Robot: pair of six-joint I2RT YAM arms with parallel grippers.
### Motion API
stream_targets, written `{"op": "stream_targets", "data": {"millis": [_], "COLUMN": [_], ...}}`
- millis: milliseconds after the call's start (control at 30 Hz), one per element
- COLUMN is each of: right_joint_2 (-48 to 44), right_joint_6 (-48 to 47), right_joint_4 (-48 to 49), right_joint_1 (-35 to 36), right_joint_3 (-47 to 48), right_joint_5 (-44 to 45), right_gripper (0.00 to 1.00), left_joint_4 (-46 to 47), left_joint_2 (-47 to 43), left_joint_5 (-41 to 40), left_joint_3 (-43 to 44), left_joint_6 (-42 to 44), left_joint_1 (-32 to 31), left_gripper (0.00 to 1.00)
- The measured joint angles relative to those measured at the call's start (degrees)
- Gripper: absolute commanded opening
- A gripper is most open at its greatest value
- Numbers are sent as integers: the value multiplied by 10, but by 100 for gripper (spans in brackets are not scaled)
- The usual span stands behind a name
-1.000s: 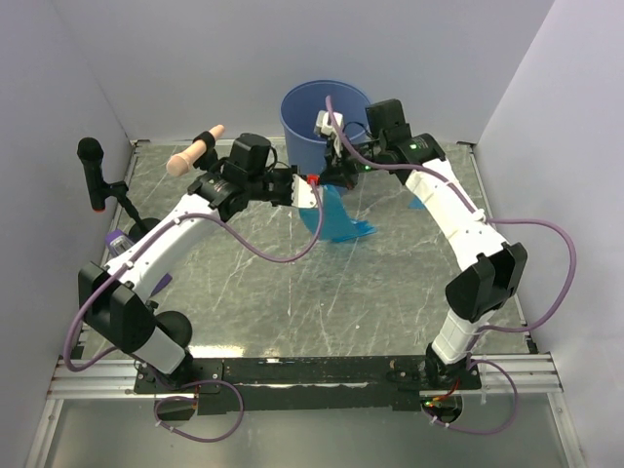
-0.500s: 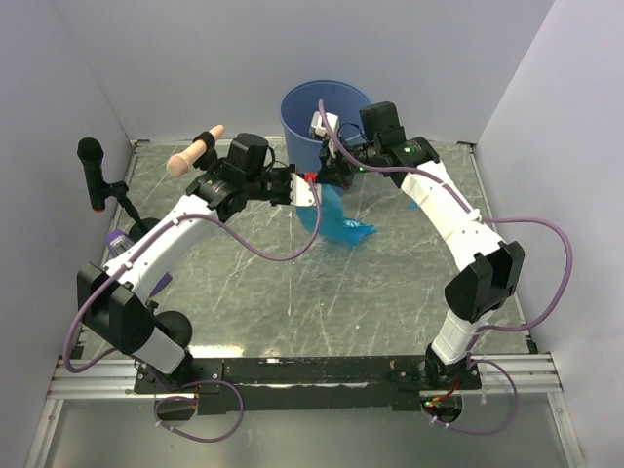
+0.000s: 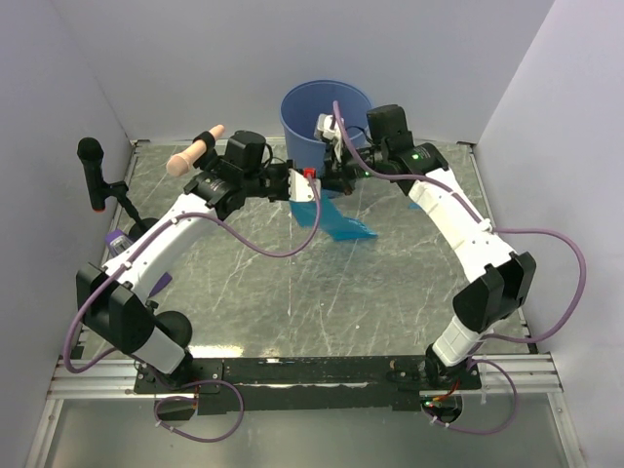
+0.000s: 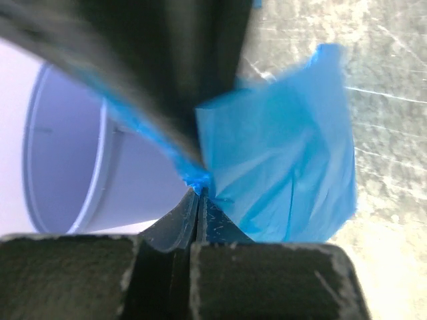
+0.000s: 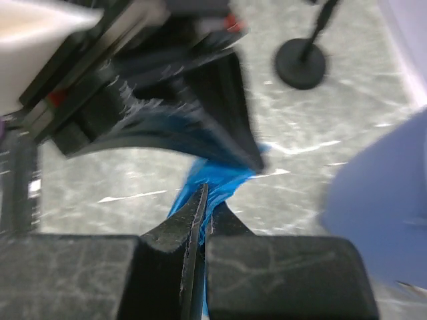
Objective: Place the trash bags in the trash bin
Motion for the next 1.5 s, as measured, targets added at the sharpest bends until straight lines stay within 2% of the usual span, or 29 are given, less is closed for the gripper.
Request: {"op": "stream_targets", "data": {"millis": [267,633,800,900,1000,1067,1200,1367,1433,1500], "right_joint_2": [21,12,12,13,13,12,-7,-85,-106,-130], "right_joint_6": [-6,8,28,49,76,94,121,123,121,118], "right_joint_4": [27,22,49,59,70,75,83,87,87,85], "right_joint_1": [2,8,7,-2,-17,-26,-38,-34,-28,-24], "right_joint_3": [2,19,32,32,37,43,49,25,22,16], "right_joint_5": [93,54,106,146,169,175,176,180,180,174], "right_gripper": [0,1,33,49,58,60,57,36,23,18], "left_joint_4": [14,65,71,102,142,169,227,275,294,313], "left_joint_2": [-13,-21,-23,-36,-55,-65,-78,-78,-78,-78], "left_joint_5": [16,16,23,39,58,67,78,86,87,87], "left_joint_3": [-5,-26,-42,-54,-71,-83,-115,-131,-132,-133], "left_joint_6": [-28,-73,-116,-182,-259,-305,-387,-492,-541,-586], "left_joint_1": [-6,5,6,16,36,49,61,61,62,64], "left_gripper": [1,1,1,1,1,1,0,1,0,1]}}
